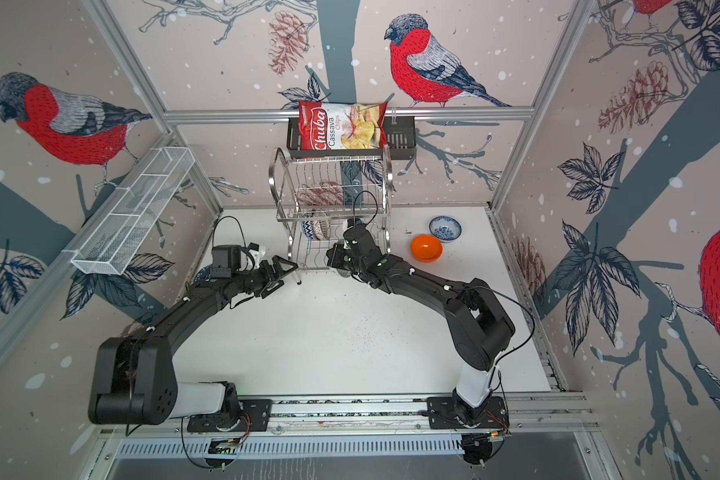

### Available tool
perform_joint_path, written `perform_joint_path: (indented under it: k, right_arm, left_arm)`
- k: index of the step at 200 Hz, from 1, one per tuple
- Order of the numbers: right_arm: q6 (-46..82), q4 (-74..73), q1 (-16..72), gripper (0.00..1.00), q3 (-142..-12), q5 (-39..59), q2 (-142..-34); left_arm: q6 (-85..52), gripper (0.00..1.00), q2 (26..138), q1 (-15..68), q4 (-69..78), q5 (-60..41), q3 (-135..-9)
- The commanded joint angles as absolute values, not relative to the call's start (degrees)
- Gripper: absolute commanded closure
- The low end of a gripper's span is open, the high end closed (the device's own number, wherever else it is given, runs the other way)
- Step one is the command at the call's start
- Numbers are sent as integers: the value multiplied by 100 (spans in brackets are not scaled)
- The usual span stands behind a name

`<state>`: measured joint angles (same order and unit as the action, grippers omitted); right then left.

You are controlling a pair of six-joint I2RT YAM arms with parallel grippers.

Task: Load the bowls into the dish rack
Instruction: 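Raise the green-patterned bowl up beside the rack slots with the right gripper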

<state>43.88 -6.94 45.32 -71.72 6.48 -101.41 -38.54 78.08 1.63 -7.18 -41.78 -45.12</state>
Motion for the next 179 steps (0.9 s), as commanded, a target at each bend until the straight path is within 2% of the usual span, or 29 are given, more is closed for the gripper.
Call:
perform_joint_path:
  k: [1, 53, 179]
  right_arm:
    - [4556, -1465, 4518, 100, -6973, 434, -10042]
    - [4741, -2714, 4465, 100, -6344, 368, -9968]
    - [5327, -4551, 4230, 100, -6047, 1023, -10457]
  left_arm:
    - [-3843, 3, 7814, 176, -729, -4197, -4596]
    - [-3880, 3, 7774, 211, -743, -4210, -4615]
    - [-3885, 3, 7744, 290, -826, -4245, -4733]
